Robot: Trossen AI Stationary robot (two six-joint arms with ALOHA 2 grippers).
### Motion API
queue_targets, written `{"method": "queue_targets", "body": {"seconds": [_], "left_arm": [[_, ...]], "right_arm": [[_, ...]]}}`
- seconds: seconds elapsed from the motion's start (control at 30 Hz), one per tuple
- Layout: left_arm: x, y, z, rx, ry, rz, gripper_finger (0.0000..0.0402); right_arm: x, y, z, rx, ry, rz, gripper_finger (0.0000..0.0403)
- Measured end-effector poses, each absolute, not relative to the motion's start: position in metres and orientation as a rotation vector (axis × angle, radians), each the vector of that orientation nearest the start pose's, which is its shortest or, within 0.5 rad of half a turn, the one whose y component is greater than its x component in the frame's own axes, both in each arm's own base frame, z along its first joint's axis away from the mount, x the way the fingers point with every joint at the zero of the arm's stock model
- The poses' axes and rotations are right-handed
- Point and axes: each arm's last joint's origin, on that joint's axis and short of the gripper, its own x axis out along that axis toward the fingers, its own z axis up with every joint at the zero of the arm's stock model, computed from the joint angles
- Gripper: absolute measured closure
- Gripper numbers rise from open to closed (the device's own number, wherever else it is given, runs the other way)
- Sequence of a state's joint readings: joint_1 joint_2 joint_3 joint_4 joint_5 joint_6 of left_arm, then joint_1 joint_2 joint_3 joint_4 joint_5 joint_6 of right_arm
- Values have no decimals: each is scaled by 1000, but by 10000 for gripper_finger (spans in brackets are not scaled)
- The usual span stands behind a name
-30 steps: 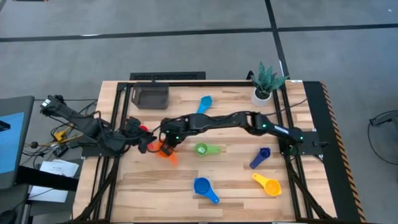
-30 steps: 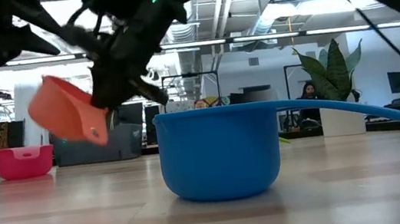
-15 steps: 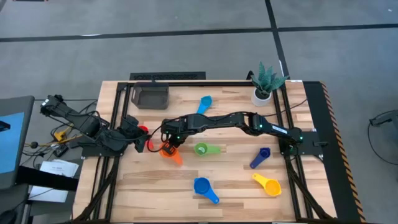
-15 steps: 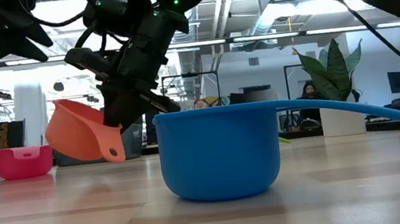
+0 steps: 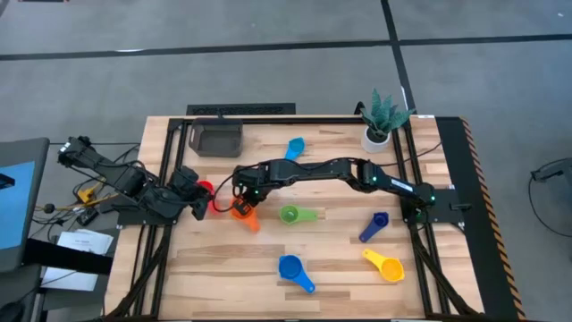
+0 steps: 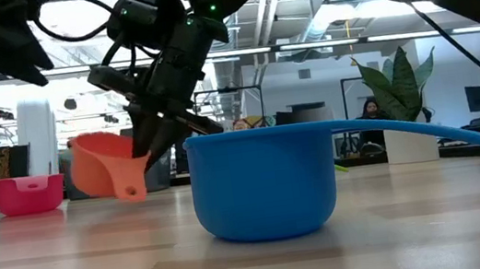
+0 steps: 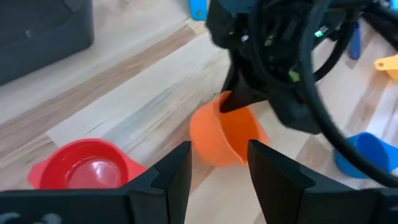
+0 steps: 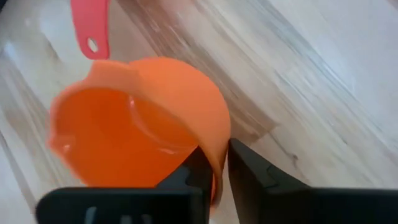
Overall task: Nest measuring cups in basket
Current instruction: Move the orange measuring cup to the center of the table, then stack the red measuring cup on top of the orange measuring cup
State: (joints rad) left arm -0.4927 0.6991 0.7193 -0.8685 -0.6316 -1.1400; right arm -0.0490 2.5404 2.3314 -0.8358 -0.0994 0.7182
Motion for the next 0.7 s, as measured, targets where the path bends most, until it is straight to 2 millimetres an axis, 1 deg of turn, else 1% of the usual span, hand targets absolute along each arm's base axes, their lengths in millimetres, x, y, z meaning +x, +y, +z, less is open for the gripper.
{"method": "queue_targets", "body": {"seconds": [0.43, 0.57, 0.7], "left_arm": [[108, -41, 265, -641, 642, 505, 259], [102, -38, 267, -651, 631, 482, 258], [90, -31, 271, -675, 604, 462, 258]], "right_arm": [[537, -28, 177, 776, 1006, -388, 225], [538, -29, 177, 772, 980, -413, 212], [540, -32, 181, 795, 950, -421, 210]]}}
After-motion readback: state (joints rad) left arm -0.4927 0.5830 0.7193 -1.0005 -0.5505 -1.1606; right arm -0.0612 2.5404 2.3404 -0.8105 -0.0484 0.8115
